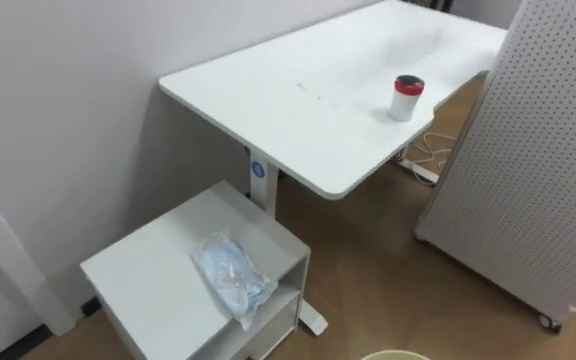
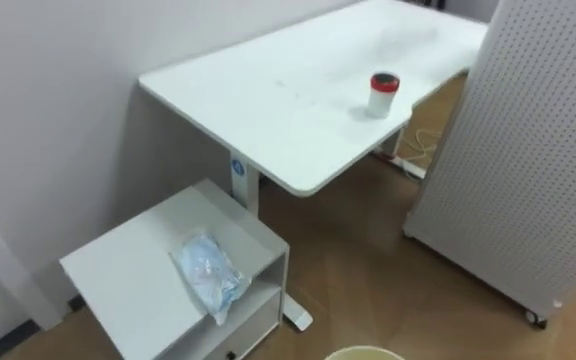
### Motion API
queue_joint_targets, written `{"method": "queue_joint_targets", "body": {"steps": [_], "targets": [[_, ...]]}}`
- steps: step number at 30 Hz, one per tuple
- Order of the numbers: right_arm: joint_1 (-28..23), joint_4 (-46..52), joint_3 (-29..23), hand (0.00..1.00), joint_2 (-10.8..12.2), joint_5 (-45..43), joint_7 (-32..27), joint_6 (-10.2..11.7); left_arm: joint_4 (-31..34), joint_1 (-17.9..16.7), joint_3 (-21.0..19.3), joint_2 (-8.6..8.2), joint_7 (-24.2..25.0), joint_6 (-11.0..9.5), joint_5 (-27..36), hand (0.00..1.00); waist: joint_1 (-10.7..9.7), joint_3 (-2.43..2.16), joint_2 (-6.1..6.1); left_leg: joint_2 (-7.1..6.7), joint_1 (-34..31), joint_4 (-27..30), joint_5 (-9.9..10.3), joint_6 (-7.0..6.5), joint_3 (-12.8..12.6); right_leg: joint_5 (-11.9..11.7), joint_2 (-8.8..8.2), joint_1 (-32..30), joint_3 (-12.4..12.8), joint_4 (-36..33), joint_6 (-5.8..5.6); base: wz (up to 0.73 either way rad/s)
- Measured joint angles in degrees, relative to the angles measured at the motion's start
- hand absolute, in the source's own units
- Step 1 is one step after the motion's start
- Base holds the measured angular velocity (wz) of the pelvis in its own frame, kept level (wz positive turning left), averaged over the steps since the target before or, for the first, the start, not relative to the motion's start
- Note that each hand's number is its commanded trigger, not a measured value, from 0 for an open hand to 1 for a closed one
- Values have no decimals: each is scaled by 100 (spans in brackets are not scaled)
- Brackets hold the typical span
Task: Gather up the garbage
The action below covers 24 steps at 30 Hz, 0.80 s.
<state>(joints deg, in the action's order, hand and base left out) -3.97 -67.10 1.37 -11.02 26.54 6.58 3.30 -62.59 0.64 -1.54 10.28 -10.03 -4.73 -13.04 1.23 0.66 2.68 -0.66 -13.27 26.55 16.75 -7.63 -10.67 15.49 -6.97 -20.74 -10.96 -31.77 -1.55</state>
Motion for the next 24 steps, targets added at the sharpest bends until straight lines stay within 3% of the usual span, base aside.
{"method": "queue_joint_targets", "body": {"steps": [1,4,8,12,17,22,24], "targets": [[16,-46,5,100,-2,1,14,96,-11,41,68,-42,3,-11,1,0,-31,6,-43,-1,117,-121,15,29,30,-467,111,0,5,719,60,14],[94,-287,18,100,2,-2,53,225,-33,117,73,-91,13,-51,-6,0,-105,-12,-99,14,355,-393,27,148,180,-1341,345,304,-7,1404,178,23],[200,-515,114,100,-20,-18,127,352,119,100,45,-75,-68,-44,-44,0,-148,-10,-196,103,506,-732,-68,304,204,-1379,461,512,-39,1789,204,4],[328,-625,248,100,-55,-26,253,387,770,195,29,-76,-264,-170,-69,0,-290,-5,-221,162,746,-1013,-148,431,141,-1349,534,670,-4,1889,243,1],[532,-765,426,100,-77,-72,298,473,1118,628,4,-27,-645,-408,-137,0,-348,15,-258,164,801,-1114,-148,431,99,-1338,579,633,34,1904,259,-15],[823,-874,643,100,-72,-177,267,542,1183,1153,3,208,-1240,-579,-61,0,-575,58,-313,128,605,-1122,-148,431,7,-1337,594,396,146,1898,258,-7],[903,-901,666,100,-76,-206,245,544,1107,1303,0,219,-1443,-657,-53,0,-628,77,-336,119,553,-1090,-148,431,-16,-1339,544,371,132,1923,257,-11]]}}
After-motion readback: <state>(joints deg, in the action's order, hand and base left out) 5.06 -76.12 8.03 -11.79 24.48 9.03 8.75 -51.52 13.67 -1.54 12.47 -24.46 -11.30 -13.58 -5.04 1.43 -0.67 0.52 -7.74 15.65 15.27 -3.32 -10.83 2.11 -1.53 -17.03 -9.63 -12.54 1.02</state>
